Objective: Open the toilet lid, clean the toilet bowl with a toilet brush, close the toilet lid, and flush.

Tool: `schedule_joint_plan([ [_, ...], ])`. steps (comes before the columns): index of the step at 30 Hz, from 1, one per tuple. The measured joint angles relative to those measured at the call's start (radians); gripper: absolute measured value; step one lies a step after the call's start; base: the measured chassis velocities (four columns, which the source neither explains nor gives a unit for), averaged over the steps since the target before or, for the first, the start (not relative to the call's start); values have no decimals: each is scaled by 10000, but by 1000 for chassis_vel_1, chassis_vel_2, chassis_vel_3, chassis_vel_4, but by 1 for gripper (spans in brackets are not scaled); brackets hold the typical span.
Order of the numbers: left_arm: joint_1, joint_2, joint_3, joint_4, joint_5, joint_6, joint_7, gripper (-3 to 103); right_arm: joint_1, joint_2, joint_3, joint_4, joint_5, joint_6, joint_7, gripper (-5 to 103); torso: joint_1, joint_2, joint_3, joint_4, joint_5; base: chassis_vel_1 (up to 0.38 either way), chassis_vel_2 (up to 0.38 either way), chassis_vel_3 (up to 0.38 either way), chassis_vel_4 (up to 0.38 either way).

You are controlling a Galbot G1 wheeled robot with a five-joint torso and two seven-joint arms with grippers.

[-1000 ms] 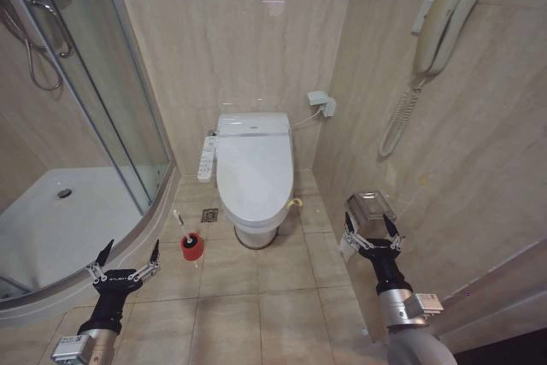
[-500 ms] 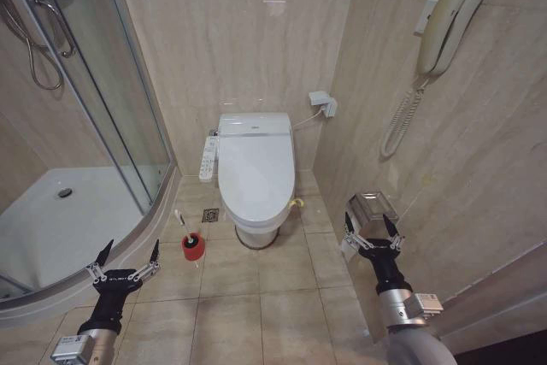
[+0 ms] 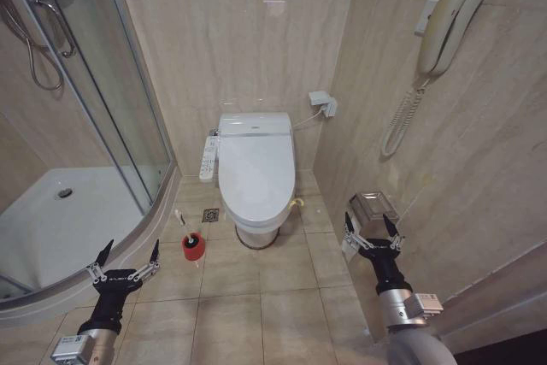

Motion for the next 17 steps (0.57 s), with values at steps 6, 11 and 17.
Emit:
schedule_joint_plan([
  [6,0,0,0,0,0,0,0,100,0,0,0,0,0,0,0,100,0,0,0,0,1,0,0,0,0],
  [11,0,0,0,0,0,0,0,100,0,0,0,0,0,0,0,100,0,0,0,0,1,0,0,0,0],
  [17,1,0,0,0,0,0,0,100,0,0,0,0,0,0,0,100,0,0,0,0,1,0,0,0,0],
])
